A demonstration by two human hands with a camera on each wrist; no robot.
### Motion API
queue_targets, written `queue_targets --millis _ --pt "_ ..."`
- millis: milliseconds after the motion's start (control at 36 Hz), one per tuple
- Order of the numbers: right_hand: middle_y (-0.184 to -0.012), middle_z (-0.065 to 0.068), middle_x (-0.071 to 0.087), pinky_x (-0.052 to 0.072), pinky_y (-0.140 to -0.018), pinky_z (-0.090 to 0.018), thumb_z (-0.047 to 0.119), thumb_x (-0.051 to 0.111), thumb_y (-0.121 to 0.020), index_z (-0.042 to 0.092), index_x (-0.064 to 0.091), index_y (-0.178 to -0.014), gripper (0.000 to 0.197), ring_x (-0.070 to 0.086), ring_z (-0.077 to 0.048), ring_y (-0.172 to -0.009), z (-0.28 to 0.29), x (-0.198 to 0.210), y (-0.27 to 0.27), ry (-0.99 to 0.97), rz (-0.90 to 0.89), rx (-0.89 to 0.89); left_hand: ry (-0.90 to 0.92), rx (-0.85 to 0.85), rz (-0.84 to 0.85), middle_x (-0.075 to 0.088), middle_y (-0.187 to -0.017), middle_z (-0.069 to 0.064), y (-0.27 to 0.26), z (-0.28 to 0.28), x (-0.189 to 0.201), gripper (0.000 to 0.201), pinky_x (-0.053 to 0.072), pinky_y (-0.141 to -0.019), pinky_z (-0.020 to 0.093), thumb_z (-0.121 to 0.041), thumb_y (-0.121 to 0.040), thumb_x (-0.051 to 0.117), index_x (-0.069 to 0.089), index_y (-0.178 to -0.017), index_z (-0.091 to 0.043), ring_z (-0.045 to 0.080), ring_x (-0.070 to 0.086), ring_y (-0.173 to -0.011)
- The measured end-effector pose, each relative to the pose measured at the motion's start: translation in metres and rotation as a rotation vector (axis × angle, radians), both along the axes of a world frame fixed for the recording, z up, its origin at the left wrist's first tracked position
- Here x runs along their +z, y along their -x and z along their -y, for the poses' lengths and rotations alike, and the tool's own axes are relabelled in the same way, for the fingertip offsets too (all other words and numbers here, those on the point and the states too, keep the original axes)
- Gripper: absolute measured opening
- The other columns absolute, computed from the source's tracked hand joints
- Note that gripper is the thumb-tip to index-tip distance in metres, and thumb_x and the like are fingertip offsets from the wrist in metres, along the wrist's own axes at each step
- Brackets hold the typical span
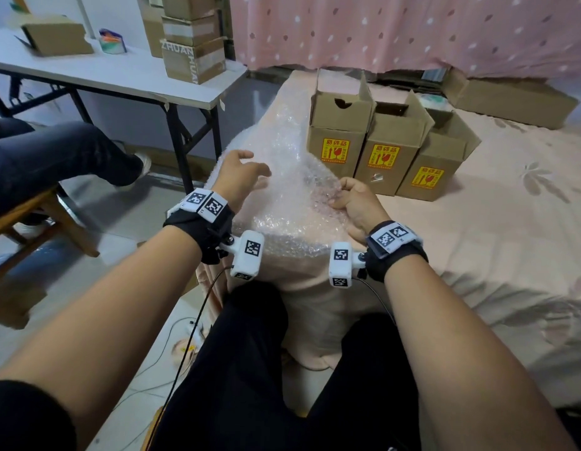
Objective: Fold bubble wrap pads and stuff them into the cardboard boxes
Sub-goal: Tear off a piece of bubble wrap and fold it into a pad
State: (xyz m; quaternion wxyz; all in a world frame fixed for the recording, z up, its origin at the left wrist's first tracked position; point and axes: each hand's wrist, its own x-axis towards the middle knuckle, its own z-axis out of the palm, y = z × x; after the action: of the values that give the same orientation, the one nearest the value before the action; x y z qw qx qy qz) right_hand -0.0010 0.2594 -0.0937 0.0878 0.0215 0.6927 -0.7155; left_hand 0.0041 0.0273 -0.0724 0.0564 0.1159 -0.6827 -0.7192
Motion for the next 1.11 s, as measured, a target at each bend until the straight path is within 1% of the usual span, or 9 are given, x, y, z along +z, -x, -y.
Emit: queue_targets --millis 83,194,444,528,667,778,917,1028,1111 --pt "-0.102 -0.011 0.072 0.055 -0.095 -0.049 -0.022 0.044 -0.089 0.012 0.064 -0.092 0.040 0.068 -0.033 -0.102 -0.005 0.001 0.000 0.013 -0.018 -0.042 0.078 -0.151 0.051 0.072 -0.099 0.014 -0.004 0.001 -0.003 0.014 0.060 -0.084 0.035 -0.008 -0.090 0.072 0.068 -0.103 -0.003 0.025 0.070 -0.091" --pt "-0.104 -0.010 0.075 0.061 -0.082 -0.040 -0.021 0.042 -0.091 0.010 0.067 -0.106 0.043 0.074 -0.027 -0.097 -0.024 0.005 -0.003 -0.021 -0.039 -0.067 0.210 -0.188 0.001 0.073 -0.084 0.011 -0.004 -0.007 -0.003 0.006 0.056 -0.068 0.029 -0.003 -0.090 0.071 0.070 -0.096 -0.002 0.019 0.066 -0.071" --pt "-0.127 -0.013 0.066 0.063 -0.070 -0.039 -0.027 0.041 -0.083 0.016 0.056 -0.139 0.072 0.075 -0.027 -0.095 -0.074 0.007 -0.017 -0.057 -0.074 -0.145 0.282 -0.259 -0.036 0.071 -0.080 0.021 0.006 -0.054 0.001 0.023 0.052 -0.056 0.028 0.000 -0.085 0.075 0.057 -0.095 -0.012 0.022 0.060 -0.058" --pt "-0.110 -0.013 0.073 0.061 -0.056 -0.036 -0.023 0.046 -0.084 0.022 0.043 -0.149 0.079 0.074 -0.028 -0.078 -0.086 0.002 -0.016 -0.071 -0.098 -0.272 0.340 -0.300 -0.066 0.066 -0.079 0.017 0.010 -0.073 0.000 0.025 0.051 -0.059 0.031 0.005 -0.083 0.068 0.055 -0.088 -0.016 0.022 0.059 -0.058" --pt "-0.107 -0.017 0.074 0.057 -0.068 -0.050 -0.014 0.046 -0.078 0.030 0.041 -0.150 0.084 0.063 -0.030 -0.070 -0.092 -0.009 -0.007 -0.127 -0.126 -0.371 0.258 -0.342 -0.178 0.052 -0.079 0.015 0.048 -0.083 -0.028 0.039 0.043 -0.071 0.045 0.002 -0.061 0.052 0.047 -0.067 -0.036 0.027 0.053 -0.078" --pt "-0.119 -0.015 0.067 0.050 -0.051 -0.033 -0.010 0.042 -0.084 0.037 0.048 -0.144 0.076 0.055 -0.021 -0.055 -0.093 -0.007 -0.008 -0.212 -0.132 -0.320 0.188 -0.318 -0.221 0.040 -0.073 0.005 0.031 -0.088 -0.017 0.040 0.037 -0.065 0.036 0.015 -0.068 0.050 0.034 -0.074 -0.021 0.021 0.046 -0.077" --pt "-0.121 -0.016 0.067 0.042 -0.040 -0.024 -0.009 0.043 -0.088 0.037 0.053 -0.139 0.069 0.049 -0.013 -0.044 -0.089 -0.007 -0.007 -0.225 -0.172 -0.261 0.142 -0.260 -0.234 0.040 -0.069 0.004 0.031 -0.085 -0.030 0.047 0.047 -0.056 0.024 0.025 -0.085 0.048 0.035 -0.073 -0.019 0.015 0.047 -0.061" --pt "-0.127 -0.011 0.067 0.045 -0.048 -0.024 -0.006 0.049 -0.089 0.031 0.057 -0.133 0.058 0.057 -0.010 -0.057 -0.085 -0.004 -0.003 -0.234 -0.215 -0.217 0.036 -0.262 -0.224 0.051 -0.071 0.005 0.036 -0.081 -0.031 0.039 0.052 -0.071 0.026 0.015 -0.082 0.064 0.046 -0.073 -0.018 0.021 0.061 -0.078" --pt "-0.116 -0.002 0.072 0.054 -0.058 -0.037 -0.012 0.048 -0.090 0.024 0.059 -0.127 0.053 0.066 -0.024 -0.072 -0.083 -0.002 -0.004 -0.161 -0.169 -0.184 0.005 -0.252 -0.212 0.058 -0.067 0.001 0.039 -0.080 -0.029 0.028 0.050 -0.071 0.028 0.008 -0.078 0.066 0.051 -0.077 -0.016 0.017 0.059 -0.065"
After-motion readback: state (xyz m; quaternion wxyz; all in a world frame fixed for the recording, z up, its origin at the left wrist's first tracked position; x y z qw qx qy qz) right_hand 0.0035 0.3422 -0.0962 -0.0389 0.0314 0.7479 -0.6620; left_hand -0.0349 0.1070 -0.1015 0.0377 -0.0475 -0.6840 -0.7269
